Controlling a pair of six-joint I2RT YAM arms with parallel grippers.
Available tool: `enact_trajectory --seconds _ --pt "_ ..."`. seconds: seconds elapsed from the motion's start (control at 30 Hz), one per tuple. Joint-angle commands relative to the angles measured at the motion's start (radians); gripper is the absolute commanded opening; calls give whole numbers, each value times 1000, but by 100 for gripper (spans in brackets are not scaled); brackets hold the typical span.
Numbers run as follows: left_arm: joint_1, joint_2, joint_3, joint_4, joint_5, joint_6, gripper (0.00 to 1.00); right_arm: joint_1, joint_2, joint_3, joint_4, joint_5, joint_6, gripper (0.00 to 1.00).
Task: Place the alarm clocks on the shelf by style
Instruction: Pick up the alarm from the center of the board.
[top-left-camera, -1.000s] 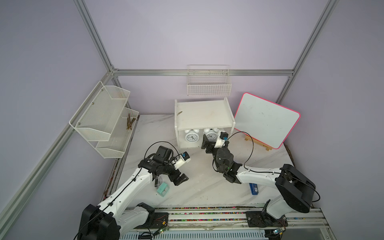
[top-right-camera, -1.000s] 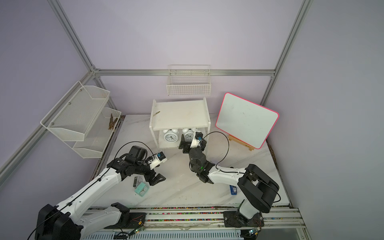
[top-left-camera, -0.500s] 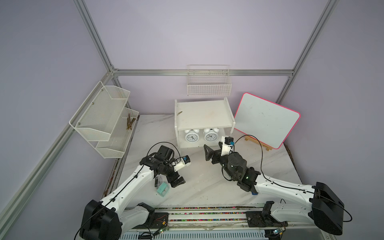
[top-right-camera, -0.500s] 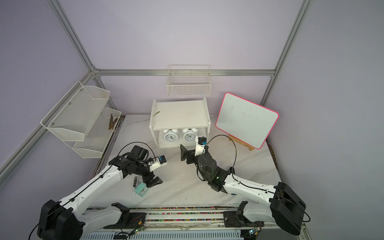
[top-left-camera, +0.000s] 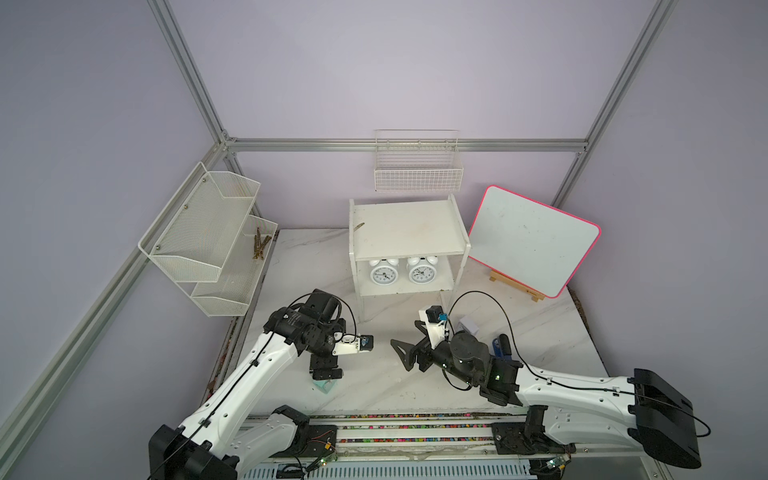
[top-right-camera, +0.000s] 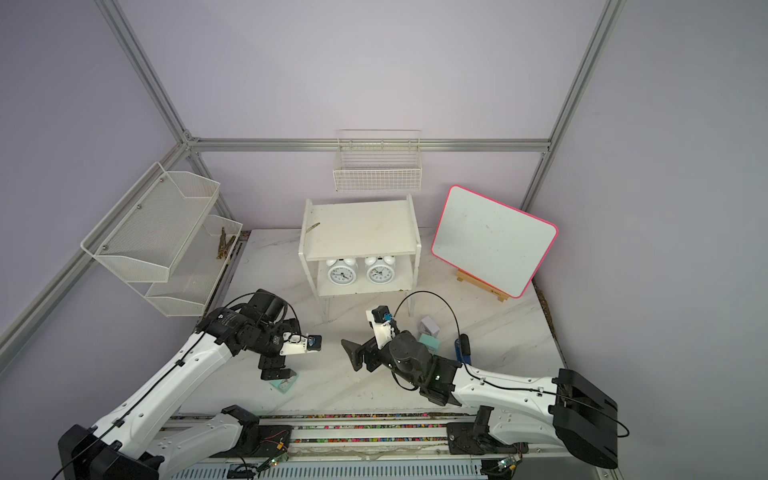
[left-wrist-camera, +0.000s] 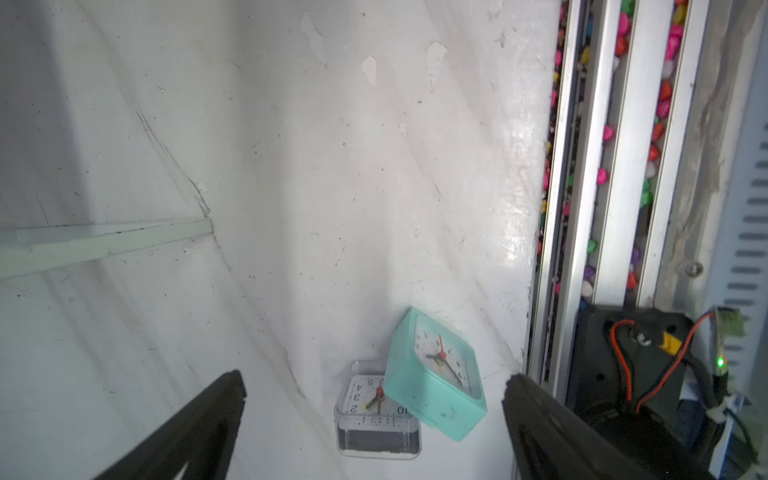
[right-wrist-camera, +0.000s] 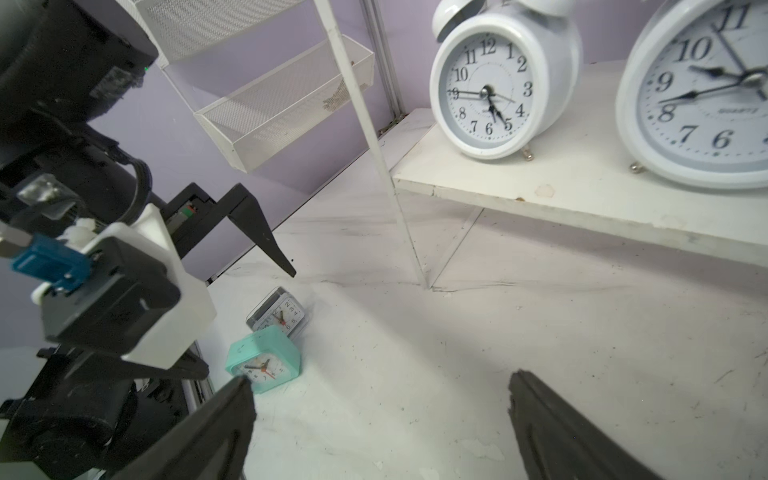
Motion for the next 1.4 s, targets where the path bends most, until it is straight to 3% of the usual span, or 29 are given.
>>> enact_trajectory --seconds 0.0,0.23,0.87,1.37 --pt "-8 1 -10 -75 -118 161 100 20 10 -27 38 -1 -4 100" --pt "-59 10 -124 -66 -198 193 100 43 44 -79 114 25 37 100" --pt "-85 13 -281 90 -241 191 100 91 105 -96 191 55 79 99" --pt "-92 36 -306 108 -251 171 80 91 120 -102 201 62 79 99"
